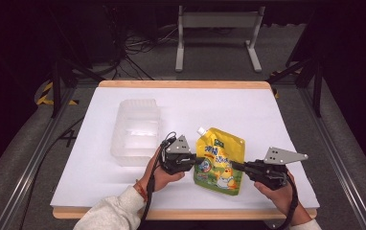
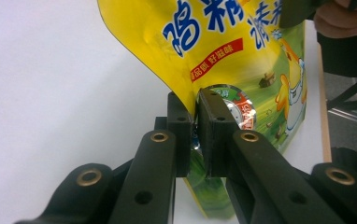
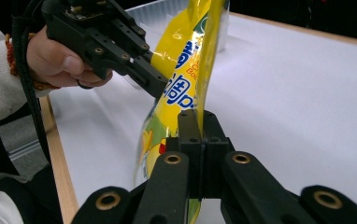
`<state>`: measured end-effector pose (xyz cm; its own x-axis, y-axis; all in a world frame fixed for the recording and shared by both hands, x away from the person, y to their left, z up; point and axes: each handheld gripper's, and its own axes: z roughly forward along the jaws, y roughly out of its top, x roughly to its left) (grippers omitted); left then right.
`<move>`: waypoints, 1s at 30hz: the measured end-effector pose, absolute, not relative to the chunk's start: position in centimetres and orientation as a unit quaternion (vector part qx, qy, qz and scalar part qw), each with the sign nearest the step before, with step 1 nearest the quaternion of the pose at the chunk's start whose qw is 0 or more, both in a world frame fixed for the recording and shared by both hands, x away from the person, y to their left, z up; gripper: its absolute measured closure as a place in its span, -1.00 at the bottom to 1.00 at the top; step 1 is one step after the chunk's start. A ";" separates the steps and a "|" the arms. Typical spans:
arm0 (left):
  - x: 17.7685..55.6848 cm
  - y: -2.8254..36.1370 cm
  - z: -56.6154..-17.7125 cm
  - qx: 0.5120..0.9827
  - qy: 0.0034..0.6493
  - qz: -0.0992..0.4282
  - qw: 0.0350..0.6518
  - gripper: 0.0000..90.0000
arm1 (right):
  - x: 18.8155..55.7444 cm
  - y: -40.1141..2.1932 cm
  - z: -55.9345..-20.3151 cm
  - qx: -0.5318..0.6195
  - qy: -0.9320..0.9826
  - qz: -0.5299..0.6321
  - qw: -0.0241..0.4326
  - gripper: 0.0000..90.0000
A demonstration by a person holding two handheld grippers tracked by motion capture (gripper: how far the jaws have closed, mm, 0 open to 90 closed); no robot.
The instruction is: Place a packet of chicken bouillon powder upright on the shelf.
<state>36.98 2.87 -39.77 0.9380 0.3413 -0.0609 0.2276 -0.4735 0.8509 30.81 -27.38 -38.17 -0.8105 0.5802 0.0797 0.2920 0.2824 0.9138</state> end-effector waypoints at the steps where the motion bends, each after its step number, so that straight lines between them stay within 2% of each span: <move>1: 36.9 3.0 -39.5 0.856 0.166 0.064 0.486 0.87 | 30.7 -27.2 -38.0 0.271 0.789 0.533 0.137 1.00; 14: 36.7 6.0 -36.4 0.842 0.172 0.132 0.495 0.93 | 30.6 -23.7 -35.4 0.222 0.788 0.550 0.164 1.00; 22: 37.1 8.8 -34.6 0.827 0.190 0.179 0.497 0.94 | 32.0 -20.2 -33.8 0.194 0.785 0.557 0.193 1.00; 30: 38.0 11.9 -33.8 0.812 0.216 0.204 0.503 0.95 | 33.9 -16.7 -32.8 0.175 0.787 0.558 0.196 1.00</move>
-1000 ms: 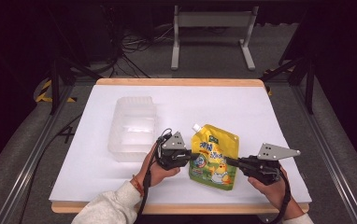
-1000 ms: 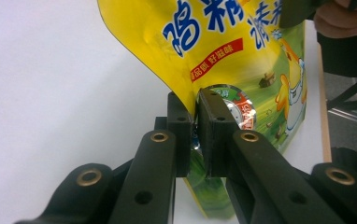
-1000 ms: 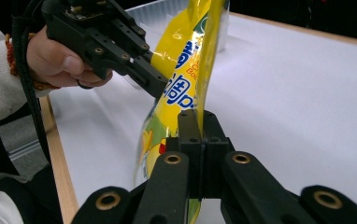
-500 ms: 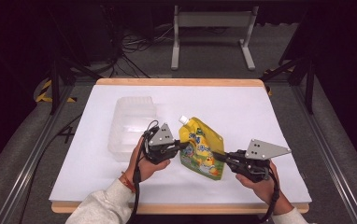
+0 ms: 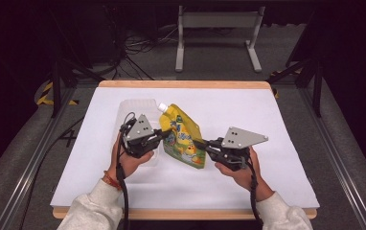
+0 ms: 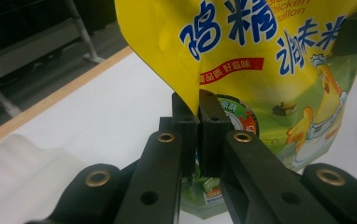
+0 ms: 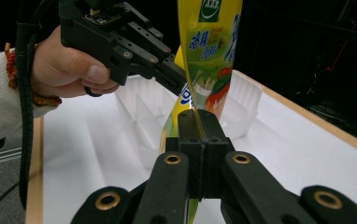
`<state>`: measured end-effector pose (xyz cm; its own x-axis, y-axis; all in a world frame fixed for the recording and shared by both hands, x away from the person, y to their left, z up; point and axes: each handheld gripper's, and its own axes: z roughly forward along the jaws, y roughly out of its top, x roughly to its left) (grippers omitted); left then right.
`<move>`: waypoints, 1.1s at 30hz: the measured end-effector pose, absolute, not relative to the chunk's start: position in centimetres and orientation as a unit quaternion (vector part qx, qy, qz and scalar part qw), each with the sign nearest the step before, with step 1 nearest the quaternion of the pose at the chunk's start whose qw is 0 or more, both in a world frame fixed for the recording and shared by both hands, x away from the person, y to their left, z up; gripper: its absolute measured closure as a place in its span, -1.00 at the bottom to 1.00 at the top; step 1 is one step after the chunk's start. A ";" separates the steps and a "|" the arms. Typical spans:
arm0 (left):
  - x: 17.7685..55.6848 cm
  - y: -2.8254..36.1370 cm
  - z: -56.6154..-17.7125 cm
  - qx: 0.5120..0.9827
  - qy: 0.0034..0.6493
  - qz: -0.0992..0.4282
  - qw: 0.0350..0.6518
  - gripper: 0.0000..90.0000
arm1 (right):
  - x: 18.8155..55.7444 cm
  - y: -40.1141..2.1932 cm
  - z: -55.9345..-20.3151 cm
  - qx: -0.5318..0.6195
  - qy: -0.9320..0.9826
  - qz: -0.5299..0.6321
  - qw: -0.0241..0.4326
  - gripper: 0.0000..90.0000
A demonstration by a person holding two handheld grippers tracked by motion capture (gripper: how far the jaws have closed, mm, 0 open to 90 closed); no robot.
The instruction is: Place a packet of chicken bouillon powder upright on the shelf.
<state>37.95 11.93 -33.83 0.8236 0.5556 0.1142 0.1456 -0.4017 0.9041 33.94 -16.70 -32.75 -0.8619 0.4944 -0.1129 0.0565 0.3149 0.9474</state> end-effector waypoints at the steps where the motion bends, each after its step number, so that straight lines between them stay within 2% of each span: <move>1: 38.0 12.2 -33.8 0.810 0.217 0.208 0.503 0.95 | 34.2 -16.3 -32.6 0.173 0.787 0.560 0.194 1.00; 15: 39.0 17.5 -33.7 0.773 0.269 0.245 0.520 0.95 | 37.7 -10.5 -31.9 0.154 0.785 0.570 0.186 1.00; 33: 39.3 21.5 -34.9 0.744 0.311 0.262 0.530 0.97 | 40.3 -6.4 -32.1 0.145 0.789 0.573 0.168 1.00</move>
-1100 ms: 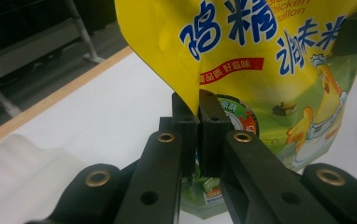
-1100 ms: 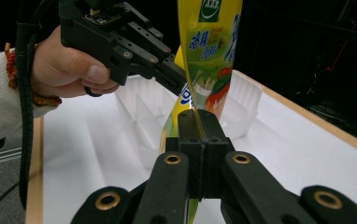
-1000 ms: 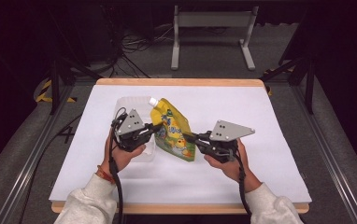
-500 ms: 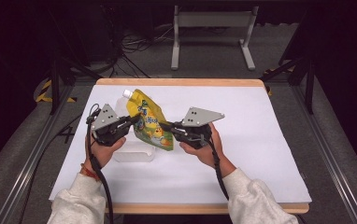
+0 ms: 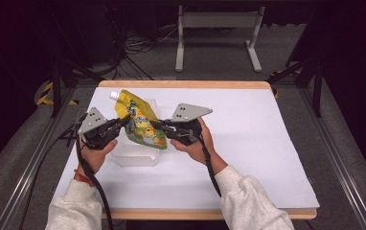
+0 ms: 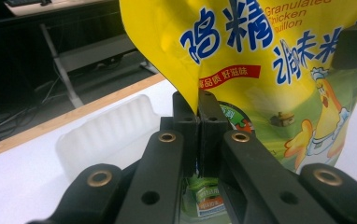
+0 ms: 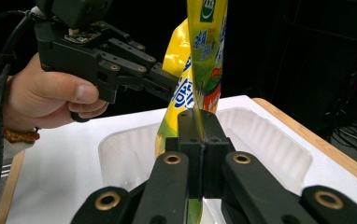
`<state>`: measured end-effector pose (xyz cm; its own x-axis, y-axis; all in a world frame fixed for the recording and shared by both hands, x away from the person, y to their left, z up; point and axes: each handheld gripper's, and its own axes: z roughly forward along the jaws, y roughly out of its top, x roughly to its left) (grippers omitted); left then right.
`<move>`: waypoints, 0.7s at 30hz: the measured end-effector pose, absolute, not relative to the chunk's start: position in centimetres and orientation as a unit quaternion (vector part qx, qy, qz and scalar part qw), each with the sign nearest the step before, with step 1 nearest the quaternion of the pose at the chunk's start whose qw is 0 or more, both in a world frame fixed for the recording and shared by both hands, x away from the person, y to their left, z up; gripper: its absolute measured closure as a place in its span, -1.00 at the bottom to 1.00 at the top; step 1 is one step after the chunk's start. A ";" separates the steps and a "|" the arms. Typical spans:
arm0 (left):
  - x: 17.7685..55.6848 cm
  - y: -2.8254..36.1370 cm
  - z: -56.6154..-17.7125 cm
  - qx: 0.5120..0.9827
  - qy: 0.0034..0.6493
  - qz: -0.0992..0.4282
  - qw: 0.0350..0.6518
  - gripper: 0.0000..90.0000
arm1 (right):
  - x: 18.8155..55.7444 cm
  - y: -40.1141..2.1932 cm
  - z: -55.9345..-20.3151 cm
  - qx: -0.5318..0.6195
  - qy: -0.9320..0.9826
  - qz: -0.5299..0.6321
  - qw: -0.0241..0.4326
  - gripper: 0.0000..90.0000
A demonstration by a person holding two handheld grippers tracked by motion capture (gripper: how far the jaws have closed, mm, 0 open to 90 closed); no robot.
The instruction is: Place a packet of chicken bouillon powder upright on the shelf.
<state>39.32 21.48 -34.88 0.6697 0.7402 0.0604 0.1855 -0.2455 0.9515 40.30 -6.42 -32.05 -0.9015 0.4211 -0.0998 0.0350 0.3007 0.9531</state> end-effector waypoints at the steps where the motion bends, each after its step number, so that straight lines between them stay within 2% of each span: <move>1: 39.3 21.5 -34.9 0.744 0.311 0.262 0.530 0.97 | 40.4 -6.2 -32.1 0.143 0.790 0.572 0.169 1.00; 10: 39.5 23.3 -36.0 0.735 0.331 0.266 0.529 0.97 | 41.4 -4.5 -32.9 0.139 0.793 0.572 0.159 0.99; 21: 39.9 23.7 -36.9 0.739 0.335 0.270 0.518 0.96 | 42.3 -3.8 -34.3 0.146 0.791 0.576 0.147 0.98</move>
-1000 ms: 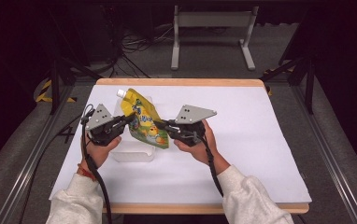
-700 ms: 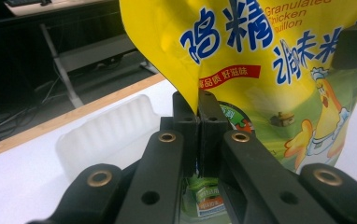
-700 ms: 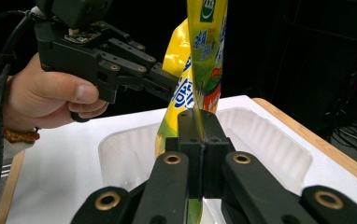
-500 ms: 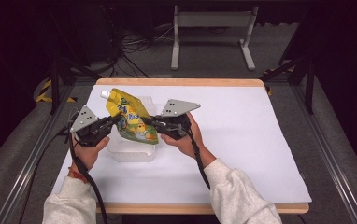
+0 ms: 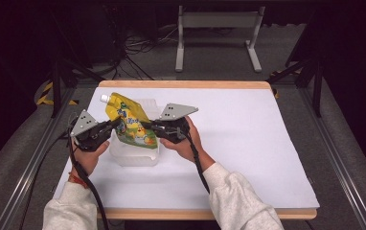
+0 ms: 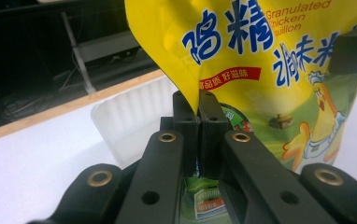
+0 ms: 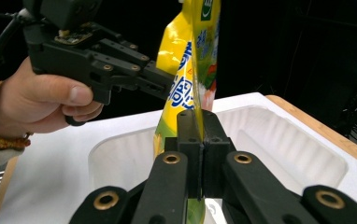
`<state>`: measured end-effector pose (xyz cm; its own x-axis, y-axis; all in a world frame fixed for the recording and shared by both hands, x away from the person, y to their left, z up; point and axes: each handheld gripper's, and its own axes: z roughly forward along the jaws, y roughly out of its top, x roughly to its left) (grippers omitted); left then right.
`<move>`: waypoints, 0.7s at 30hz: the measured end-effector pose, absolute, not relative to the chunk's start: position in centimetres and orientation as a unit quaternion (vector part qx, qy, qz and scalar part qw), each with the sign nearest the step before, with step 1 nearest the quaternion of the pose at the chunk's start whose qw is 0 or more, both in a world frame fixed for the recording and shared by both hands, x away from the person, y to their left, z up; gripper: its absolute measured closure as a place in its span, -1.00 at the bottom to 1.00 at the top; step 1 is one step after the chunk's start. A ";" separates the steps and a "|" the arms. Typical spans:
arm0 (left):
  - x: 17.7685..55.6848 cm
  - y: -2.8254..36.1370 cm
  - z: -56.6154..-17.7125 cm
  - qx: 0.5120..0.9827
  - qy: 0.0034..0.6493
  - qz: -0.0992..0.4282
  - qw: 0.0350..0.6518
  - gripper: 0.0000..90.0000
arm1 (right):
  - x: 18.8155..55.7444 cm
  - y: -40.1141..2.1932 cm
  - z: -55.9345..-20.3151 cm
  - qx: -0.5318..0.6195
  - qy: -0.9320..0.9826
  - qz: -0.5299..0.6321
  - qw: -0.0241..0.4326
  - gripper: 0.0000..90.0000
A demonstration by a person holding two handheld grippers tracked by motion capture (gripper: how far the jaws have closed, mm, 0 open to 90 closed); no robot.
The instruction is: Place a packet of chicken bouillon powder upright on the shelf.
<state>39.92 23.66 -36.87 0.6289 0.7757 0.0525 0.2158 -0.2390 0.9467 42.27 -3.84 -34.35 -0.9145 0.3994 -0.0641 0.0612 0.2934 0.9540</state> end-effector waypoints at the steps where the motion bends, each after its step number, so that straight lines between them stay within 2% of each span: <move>1: 40.0 23.6 -37.0 0.740 0.335 0.268 0.518 0.96 | 42.3 -3.8 -34.5 0.148 0.789 0.578 0.145 0.98; 4: 40.0 23.7 -37.1 0.738 0.334 0.266 0.522 0.96 | 42.4 -3.9 -34.7 0.151 0.785 0.584 0.140 0.98; 12: 39.8 23.8 -36.8 0.730 0.332 0.276 0.530 0.97 | 42.6 -4.0 -34.1 0.145 0.784 0.581 0.162 0.98; 21: 40.3 24.1 -37.8 0.742 0.336 0.279 0.509 0.96 | 43.2 -3.3 -35.2 0.148 0.789 0.575 0.159 0.98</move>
